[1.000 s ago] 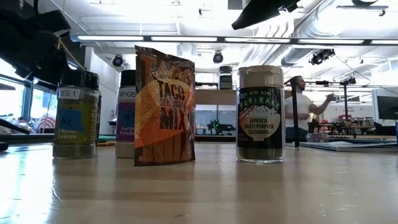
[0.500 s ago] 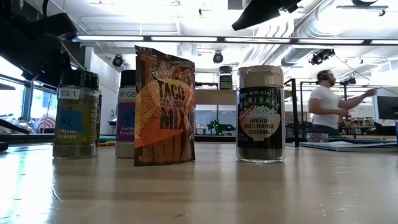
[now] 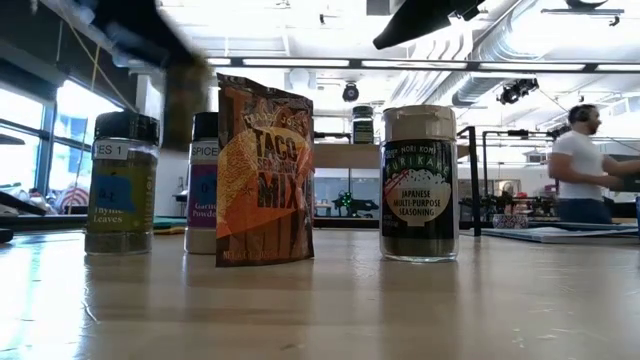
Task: Shelf spices
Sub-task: Put the yellow spice bottle on the shelf
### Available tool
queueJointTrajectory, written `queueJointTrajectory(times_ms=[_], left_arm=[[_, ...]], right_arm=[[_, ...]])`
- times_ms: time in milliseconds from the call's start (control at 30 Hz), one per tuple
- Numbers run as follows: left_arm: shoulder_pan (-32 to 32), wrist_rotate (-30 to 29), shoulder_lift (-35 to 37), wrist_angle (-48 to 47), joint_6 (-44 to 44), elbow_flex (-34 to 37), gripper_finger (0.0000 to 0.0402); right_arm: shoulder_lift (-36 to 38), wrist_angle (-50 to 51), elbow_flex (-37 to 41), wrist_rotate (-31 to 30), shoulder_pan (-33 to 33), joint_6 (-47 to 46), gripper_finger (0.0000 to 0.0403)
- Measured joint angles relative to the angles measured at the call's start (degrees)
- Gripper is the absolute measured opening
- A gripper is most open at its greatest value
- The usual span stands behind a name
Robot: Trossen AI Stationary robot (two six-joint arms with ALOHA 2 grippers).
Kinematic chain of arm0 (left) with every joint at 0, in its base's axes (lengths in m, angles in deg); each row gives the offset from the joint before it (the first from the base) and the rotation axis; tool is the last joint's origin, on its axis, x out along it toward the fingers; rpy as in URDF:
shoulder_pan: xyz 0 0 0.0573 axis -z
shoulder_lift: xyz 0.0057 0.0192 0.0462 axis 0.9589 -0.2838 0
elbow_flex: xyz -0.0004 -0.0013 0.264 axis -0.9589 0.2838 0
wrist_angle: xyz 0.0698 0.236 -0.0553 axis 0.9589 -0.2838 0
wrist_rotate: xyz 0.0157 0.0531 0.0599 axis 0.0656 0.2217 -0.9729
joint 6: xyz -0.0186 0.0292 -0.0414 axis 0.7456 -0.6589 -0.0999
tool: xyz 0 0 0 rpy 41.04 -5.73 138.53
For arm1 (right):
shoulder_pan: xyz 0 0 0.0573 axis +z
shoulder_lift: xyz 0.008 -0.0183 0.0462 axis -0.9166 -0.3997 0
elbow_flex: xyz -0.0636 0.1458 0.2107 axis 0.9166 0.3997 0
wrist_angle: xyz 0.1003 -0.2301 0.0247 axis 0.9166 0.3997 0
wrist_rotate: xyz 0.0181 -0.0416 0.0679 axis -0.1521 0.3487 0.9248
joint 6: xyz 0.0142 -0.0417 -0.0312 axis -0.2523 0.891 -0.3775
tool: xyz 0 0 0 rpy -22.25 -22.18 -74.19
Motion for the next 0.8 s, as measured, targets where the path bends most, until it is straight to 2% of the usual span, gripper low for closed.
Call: queueJointTrajectory(times_ms=[167,433,600,800], left_arm=[[-9.6,7.9,0.0,0.6,-14.5,-9.4,0.0220],[-31.3,30.2,-3.1,4.9,-32.0,-18.3,0.0220],[-43.7,40.9,-8.5,6.3,-38.6,-22.4,0.0220],[-57.4,50.5,-15.5,6.4,-44.1,-26.1,0.0220]], right_arm=[[0.0,0.1,0.0,-0.1,0.0,0.0,0.0279],[0.0,0.1,0.0,-0.1,0.0,0.0,0.0279],[0.0,0.2,0.0,-0.1,0.0,0.0,0.0279],[0.0,0.2,0.0,-0.1,0.0,-0.1,0.0279]])
